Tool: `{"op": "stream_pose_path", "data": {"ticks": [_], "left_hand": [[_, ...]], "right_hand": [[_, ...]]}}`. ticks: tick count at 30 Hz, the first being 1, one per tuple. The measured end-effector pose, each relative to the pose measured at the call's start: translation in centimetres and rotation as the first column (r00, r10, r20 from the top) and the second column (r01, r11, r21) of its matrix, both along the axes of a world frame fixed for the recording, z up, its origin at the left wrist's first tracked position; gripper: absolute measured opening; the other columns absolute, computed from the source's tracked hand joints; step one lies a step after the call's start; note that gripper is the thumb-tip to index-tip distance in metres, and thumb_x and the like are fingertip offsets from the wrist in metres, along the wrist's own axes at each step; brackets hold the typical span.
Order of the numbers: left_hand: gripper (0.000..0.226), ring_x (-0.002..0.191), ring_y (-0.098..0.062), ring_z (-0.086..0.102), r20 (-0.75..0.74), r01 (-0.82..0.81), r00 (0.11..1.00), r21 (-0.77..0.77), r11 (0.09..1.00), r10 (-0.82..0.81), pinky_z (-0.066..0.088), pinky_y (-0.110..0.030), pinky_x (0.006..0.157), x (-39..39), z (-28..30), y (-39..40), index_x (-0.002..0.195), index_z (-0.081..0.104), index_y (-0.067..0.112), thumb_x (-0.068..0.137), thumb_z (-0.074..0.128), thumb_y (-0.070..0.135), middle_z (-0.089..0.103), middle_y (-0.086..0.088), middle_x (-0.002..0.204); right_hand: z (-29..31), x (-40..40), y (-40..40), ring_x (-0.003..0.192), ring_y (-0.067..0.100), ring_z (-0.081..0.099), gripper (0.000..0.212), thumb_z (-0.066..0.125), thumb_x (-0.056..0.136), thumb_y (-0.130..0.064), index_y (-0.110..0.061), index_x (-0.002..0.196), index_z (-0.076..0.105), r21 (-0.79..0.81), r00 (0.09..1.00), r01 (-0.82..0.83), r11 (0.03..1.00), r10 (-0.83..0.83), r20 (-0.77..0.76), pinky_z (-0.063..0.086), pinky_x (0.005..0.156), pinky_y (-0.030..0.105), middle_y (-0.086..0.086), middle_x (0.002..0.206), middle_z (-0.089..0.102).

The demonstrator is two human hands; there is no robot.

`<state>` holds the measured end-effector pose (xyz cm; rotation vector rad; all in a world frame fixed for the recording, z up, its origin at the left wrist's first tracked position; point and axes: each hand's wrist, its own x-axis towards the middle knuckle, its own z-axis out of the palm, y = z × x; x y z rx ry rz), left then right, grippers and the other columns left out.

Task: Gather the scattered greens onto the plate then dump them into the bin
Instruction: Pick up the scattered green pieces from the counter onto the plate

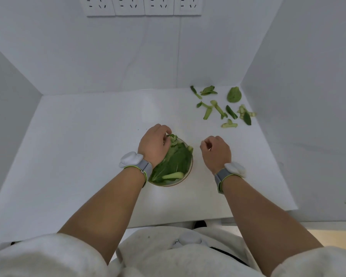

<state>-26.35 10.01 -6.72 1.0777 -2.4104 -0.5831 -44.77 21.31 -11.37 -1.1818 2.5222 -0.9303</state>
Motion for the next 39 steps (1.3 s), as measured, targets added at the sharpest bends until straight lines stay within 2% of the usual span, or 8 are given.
{"op": "stream_pose_path", "data": {"ticks": [9,14,18,23,26,30,33,39], "left_hand": [[0.027,0.08,-0.022,0.058,-0.011,0.087,0.996,0.031,0.996,-0.086,0.05,-0.035,0.074,-7.7,0.6,0.9,0.111,0.064,0.007,0.087,0.054,0.001,0.059,-0.007,0.095],[0.024,0.081,-0.021,0.06,0.064,0.116,0.99,0.09,0.989,-0.122,0.051,-0.038,0.076,-11.3,0.9,0.3,0.106,0.066,0.01,0.084,0.058,0.005,0.061,-0.005,0.095],[0.017,0.084,-0.021,0.061,0.121,0.12,0.983,0.151,0.981,-0.139,0.051,-0.036,0.076,-14.0,0.7,-0.5,0.096,0.07,0.011,0.084,0.059,0.006,0.056,-0.005,0.103],[0.029,0.095,-0.024,0.064,0.241,0.001,0.968,0.276,0.961,-0.07,0.052,-0.037,0.088,-17.0,-0.3,-1.7,0.117,0.062,0.011,0.09,0.059,0.02,0.049,-0.008,0.121],[0.046,0.107,-0.028,0.061,0.366,-0.111,0.93,0.337,0.935,-0.021,0.049,-0.04,0.095,-19.3,-1.0,-2.6,0.132,0.054,0.01,0.09,0.06,0.028,0.045,-0.01,0.131],[0.056,0.121,-0.031,0.051,0.442,-0.17,0.897,0.352,0.92,-0.003,0.045,-0.042,0.102,-21.1,-1.7,-3.6,0.139,0.048,0.01,0.09,0.061,0.033,0.044,-0.012,0.136],[0.055,0.12,-0.034,0.049,0.48,-0.191,0.877,0.303,0.934,0.023,0.042,-0.041,0.103,-22.6,-2.2,-4.2,0.136,0.05,0.01,0.09,0.059,0.038,0.046,-0.013,0.134],[0.038,0.114,-0.032,0.056,0.531,-0.299,0.837,0.243,0.923,0.132,0.045,-0.039,0.099,-25.1,-3.3,-5.4,0.122,0.058,0.012,0.091,0.059,0.034,0.053,-0.012,0.127]], "right_hand": [[-1.3,-6.6,1.6,0.063,0.012,0.045,0.018,0.059,0.089,-0.029,-0.022,0.074,0.052,0.049,0.99,0.141,0.989,-0.142,0.016,0.032,0.061,0.025,-0.003,0.084,0.052],[-2.1,-9.3,1.4,0.07,0.015,0.054,0.005,0.057,0.089,-0.022,-0.02,0.091,0.062,0.068,0.995,0.098,0.993,-0.098,0.003,0.036,0.066,0.025,-0.003,0.099,0.056],[-2.8,-11.5,0.4,0.075,0.018,0.057,0.023,0.055,0.089,-0.015,-0.015,0.111,0.061,0.089,0.998,0.059,0.994,-0.059,-0.006,0.038,0.069,0.024,0.001,0.119,0.051],[-3.1,-13.5,-2.0,0.1,0.022,0.057,0.047,0.058,0.089,-0.017,-0.012,0.134,0.048,0.129,0.994,0.077,0.989,-0.086,0.062,0.037,0.075,0.023,0.005,0.14,0.039],[-3.6,-14.7,-3.2,0.09,0.025,0.059,0.038,0.063,0.089,-0.026,-0.012,0.123,0.055,0.172,0.979,0.153,0.973,-0.173,0.11,0.04,0.074,0.024,0.006,0.132,0.038],[-3.6,-14.7,-3.0,0.073,0.018,0.05,0.017,0.066,0.088,-0.022,-0.01,0.097,0.058,0.148,0.965,0.215,0.965,-0.233,0.117,0.042,0.073,0.025,0.004,0.119,0.04],[-3.3,-14.9,-2.5,0.077,0.015,0.049,0.013,0.065,0.088,-0.022,-0.013,0.096,0.059,0.152,0.969,0.172,0.973,-0.195,0.15,0.039,0.071,0.025,0.003,0.11,0.049],[-3.4,-14.0,-0.7,0.078,0.015,0.057,0.008,0.067,0.087,-0.019,-0.014,0.093,0.065,0.055,0.966,0.08,0.995,-0.091,0.242,0.049,0.073,0.028,0.0,0.09,0.063]]}}
